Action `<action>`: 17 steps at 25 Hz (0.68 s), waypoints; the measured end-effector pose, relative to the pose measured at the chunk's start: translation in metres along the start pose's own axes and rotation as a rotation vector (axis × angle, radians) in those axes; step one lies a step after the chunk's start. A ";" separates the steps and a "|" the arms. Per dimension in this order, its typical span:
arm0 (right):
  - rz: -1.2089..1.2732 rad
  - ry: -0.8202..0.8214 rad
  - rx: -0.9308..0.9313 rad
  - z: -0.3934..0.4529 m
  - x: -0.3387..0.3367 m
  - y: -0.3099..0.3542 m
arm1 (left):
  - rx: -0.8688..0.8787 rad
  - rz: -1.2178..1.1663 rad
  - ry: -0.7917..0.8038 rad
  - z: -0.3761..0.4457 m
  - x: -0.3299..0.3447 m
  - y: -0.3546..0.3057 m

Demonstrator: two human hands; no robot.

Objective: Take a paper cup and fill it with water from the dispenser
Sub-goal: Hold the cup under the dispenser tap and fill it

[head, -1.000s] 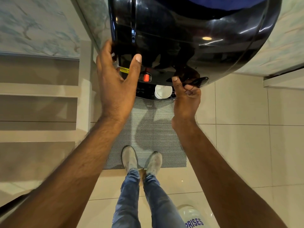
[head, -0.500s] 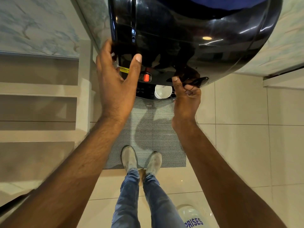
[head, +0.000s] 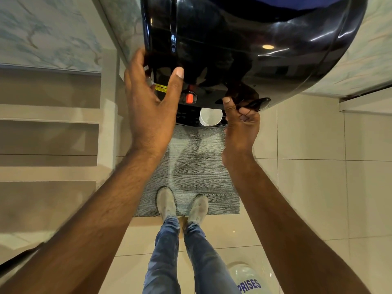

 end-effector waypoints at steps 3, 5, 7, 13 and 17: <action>-0.009 -0.008 0.007 0.001 -0.001 -0.002 | -0.004 0.008 -0.005 0.000 0.000 0.000; -0.007 -0.007 0.009 0.001 -0.001 -0.003 | -0.001 0.006 -0.004 0.000 0.000 0.000; -0.009 -0.003 0.010 0.001 0.000 -0.003 | 0.002 0.004 -0.002 0.000 0.000 0.000; -0.012 0.040 -0.028 -0.006 -0.009 -0.019 | 0.007 -0.004 -0.004 -0.001 0.000 -0.001; -0.246 0.062 -0.088 -0.001 -0.018 -0.053 | -0.008 0.001 -0.010 -0.003 -0.001 -0.004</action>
Point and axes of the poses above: each hand's wrist, its own z-axis towards the middle knuckle, its own x-axis out of the palm, y = z × x, the point moved 8 cm from there along z, towards the middle knuckle, and after that the axes turned 4 degrees about x, right-handed, at the moved point
